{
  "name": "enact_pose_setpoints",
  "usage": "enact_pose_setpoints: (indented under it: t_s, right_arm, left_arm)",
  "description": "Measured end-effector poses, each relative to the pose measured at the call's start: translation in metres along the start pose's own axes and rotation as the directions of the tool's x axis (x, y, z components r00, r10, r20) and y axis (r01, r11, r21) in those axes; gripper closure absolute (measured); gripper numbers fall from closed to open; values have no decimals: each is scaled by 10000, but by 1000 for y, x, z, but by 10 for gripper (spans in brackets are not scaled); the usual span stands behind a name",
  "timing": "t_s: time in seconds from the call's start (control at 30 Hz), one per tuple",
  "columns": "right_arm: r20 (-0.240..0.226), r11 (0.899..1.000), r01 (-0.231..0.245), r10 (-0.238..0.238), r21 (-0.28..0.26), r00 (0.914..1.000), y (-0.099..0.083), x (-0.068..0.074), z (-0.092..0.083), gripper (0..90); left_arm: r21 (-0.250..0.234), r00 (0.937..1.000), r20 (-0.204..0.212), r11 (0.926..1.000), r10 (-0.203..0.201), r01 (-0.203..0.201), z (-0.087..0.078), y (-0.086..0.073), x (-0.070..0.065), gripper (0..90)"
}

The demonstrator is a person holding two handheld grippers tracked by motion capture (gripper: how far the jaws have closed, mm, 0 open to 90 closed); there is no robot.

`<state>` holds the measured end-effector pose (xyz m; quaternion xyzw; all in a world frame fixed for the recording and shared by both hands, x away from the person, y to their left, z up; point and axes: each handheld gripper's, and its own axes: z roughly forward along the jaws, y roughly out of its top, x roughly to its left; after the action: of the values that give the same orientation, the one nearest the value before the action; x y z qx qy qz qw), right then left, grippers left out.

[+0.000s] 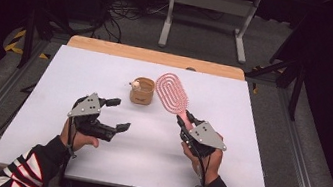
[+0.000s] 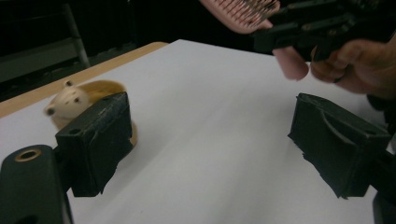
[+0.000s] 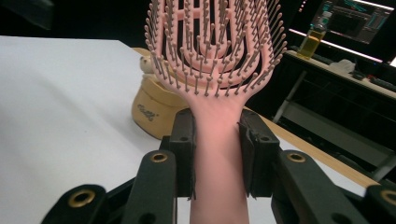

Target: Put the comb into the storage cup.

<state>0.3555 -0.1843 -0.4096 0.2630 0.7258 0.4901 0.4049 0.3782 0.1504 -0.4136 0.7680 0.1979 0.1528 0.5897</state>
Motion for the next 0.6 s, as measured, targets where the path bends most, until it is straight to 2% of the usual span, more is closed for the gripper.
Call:
enact_pose_setpoints:
  t_s: [0.07,0.2,0.33,0.47,0.5,0.57,0.6]
  right_arm:
    - [-56,10000,41,-41,-20,10000,1,3,1,698]
    - [-264,9996,241,-245,-135,9994,3,17,6,698]
    - [-427,9987,464,-473,-219,9980,4,31,11,698]
    - [-557,9965,740,-761,-391,9955,6,43,14,698]
    - [-616,9959,821,-844,-385,9945,6,46,15,698]
    - [-608,9949,892,-919,-462,9939,6,50,16,698]
    - [-625,9945,944,-971,-460,9933,6,52,17,699]
  left_arm:
    - [-21,9999,104,10000,16,-16,6,5,-2,134]
    - [-235,9981,486,9989,-383,394,19,14,-5,126]
    - [-201,9960,768,9987,-458,474,28,22,-8,125]
    - [-374,9943,852,9971,-634,668,34,26,-12,149]
    - [-415,9952,740,9968,-645,677,35,27,-13,158]
    - [-521,9916,777,9929,-1030,1072,38,29,-12,183]
    - [-597,9894,771,9900,-1231,1278,39,29,-11,224]
